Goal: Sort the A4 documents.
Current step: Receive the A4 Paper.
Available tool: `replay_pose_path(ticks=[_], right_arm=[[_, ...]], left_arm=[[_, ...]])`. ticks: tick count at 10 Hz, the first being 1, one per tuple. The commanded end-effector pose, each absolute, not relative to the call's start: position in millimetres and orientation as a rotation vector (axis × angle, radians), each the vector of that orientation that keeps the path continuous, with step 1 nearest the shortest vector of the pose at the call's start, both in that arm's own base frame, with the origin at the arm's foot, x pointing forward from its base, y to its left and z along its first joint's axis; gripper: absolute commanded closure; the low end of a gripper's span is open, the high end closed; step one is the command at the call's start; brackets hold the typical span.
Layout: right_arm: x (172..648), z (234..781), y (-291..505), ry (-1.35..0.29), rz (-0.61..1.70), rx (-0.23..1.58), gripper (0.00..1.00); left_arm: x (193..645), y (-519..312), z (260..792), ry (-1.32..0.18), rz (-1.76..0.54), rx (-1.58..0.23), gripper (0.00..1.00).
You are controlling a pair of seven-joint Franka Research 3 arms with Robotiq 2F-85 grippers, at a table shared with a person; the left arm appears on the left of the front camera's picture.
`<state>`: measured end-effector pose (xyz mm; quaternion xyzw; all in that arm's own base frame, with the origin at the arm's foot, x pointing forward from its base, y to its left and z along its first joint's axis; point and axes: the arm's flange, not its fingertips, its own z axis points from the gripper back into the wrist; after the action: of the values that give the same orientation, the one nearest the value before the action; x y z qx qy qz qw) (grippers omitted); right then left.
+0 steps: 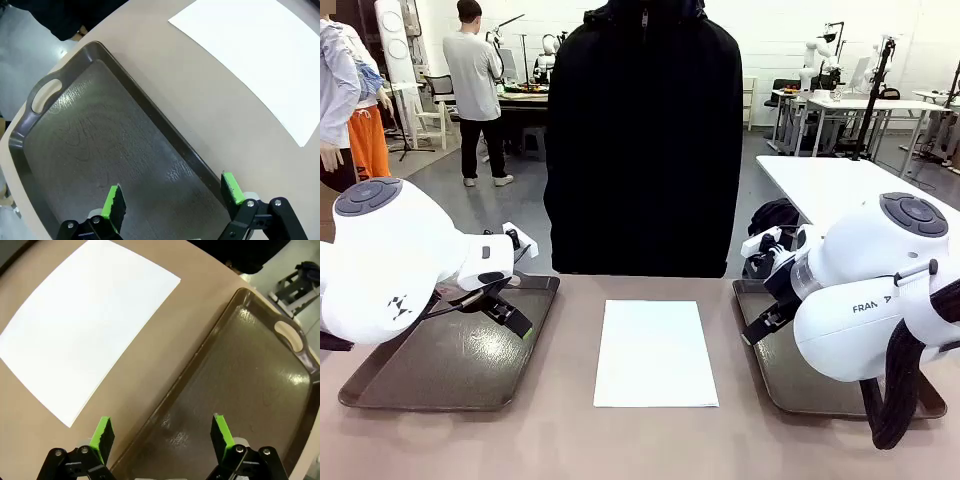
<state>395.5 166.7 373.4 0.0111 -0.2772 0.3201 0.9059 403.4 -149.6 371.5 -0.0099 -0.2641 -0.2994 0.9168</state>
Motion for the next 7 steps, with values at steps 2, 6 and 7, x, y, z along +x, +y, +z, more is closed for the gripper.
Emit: replay_pose_path(ticks=[2,6,7], right_arm=[[395.5,373.4,166.7,-0.572,0.661,0.023,0.0],[395.5,373.4,166.7,-0.572,0.661,0.023,0.0],[395.5,373.4,166.7,-0.572,0.661,0.023,0.0]], left_arm=[[403.4,-149.6,371.5,-0.544,-0.616,-0.02,0.0],[403.4,-149.6,371.5,-0.544,-0.616,-0.02,0.0],[403.4,-149.6,371.5,-0.544,-0.616,-0.02,0.0]])
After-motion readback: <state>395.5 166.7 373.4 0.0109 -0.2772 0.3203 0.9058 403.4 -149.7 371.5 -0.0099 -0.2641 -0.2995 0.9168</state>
